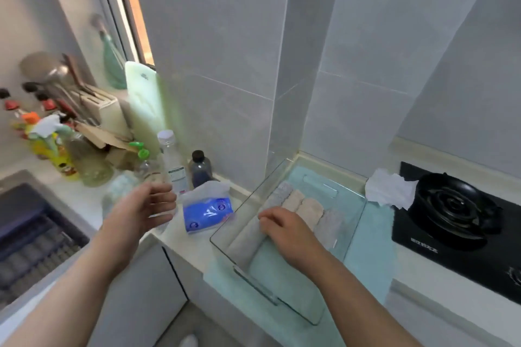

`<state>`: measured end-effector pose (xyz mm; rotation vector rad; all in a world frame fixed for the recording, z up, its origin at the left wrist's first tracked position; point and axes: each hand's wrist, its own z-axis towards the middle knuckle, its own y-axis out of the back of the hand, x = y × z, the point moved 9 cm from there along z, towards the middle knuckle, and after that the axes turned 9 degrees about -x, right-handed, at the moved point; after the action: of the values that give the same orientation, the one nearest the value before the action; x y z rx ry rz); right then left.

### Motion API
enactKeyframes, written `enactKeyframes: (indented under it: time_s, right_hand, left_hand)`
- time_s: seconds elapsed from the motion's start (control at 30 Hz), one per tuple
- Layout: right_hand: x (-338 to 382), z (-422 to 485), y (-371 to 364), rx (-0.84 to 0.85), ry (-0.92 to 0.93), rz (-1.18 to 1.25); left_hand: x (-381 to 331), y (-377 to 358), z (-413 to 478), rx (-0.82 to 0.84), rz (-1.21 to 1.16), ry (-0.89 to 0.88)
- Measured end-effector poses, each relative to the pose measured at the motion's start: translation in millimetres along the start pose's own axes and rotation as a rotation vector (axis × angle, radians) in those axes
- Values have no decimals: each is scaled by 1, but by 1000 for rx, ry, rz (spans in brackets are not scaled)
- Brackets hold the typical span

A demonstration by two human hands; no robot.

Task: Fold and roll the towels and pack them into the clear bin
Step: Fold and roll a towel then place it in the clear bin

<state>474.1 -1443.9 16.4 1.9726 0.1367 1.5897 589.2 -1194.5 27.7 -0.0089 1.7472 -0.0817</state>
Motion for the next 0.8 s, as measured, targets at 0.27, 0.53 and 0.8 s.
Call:
enactKeyframes:
  time_s: [0.27,0.53,0.8]
  right_hand:
    - [77,-99,-115,382,174,133]
    - [189,-239,-250,724,472,87]
    - [250,-444,-406,1017,621,50]
  left_hand:
    - [25,193,-156,-417,9,36]
    - [-13,359,-375,-904,-94,-120]
    - [27,529,-604,-1325,-168,-127]
